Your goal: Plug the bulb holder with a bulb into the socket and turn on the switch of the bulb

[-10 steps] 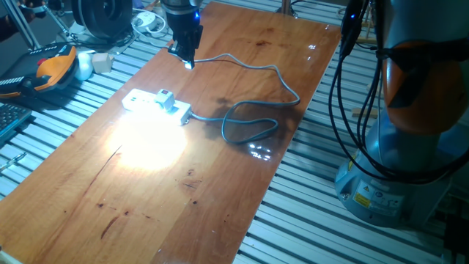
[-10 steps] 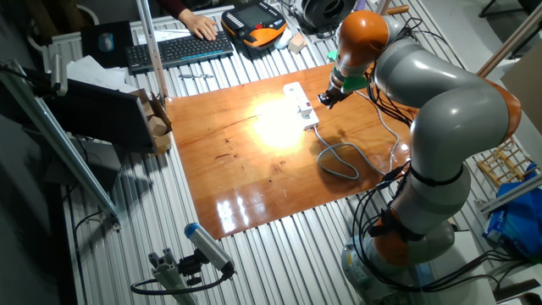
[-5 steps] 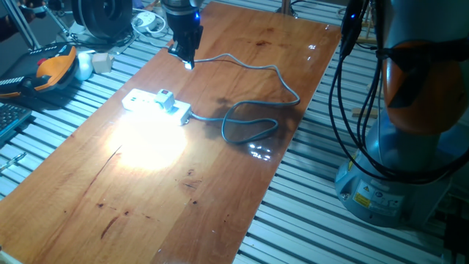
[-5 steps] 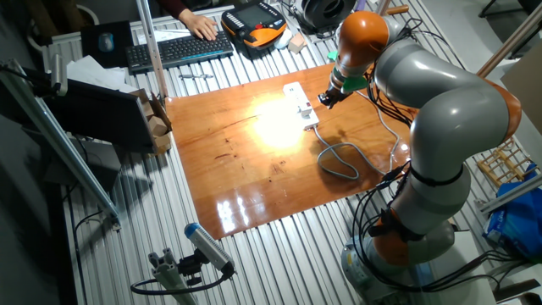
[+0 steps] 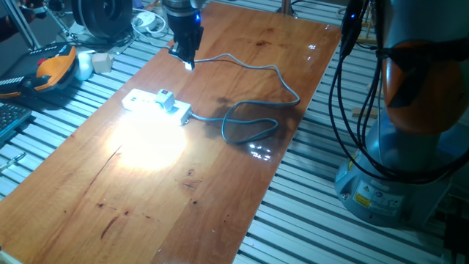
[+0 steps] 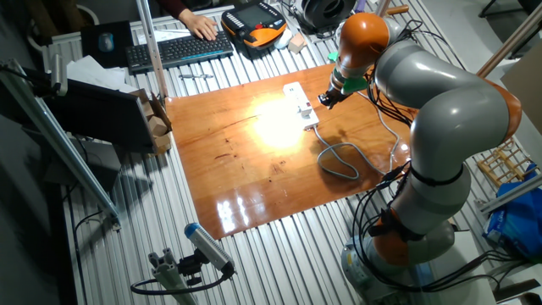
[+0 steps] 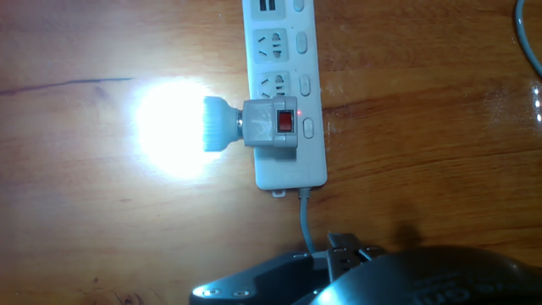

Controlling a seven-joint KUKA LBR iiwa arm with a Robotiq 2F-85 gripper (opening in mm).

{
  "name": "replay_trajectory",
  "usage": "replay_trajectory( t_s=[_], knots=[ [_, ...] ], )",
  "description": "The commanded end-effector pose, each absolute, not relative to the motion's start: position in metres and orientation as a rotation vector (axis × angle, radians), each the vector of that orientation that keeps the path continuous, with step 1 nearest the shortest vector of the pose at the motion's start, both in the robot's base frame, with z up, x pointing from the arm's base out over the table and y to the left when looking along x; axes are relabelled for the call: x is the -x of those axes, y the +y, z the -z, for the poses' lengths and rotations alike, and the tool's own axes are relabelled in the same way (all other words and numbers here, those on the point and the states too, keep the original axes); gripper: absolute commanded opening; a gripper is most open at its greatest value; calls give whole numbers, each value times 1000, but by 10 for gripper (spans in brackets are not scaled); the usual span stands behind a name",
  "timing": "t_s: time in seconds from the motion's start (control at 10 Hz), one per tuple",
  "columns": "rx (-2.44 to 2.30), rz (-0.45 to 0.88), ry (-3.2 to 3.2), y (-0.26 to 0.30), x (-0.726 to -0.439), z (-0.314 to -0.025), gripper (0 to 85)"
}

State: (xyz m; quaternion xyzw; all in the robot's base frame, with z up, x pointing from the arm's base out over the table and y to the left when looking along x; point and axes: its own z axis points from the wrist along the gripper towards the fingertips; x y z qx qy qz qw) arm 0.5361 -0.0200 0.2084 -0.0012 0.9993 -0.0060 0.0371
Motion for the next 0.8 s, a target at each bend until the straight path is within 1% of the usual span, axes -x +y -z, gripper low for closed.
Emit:
replay_trajectory(
  t_s=[0.0,0.7],
  knots=[
    [4,16,3067,-20,-536,-208,0],
    [-12,32,3073,-21,-534,-211,0]
  ],
)
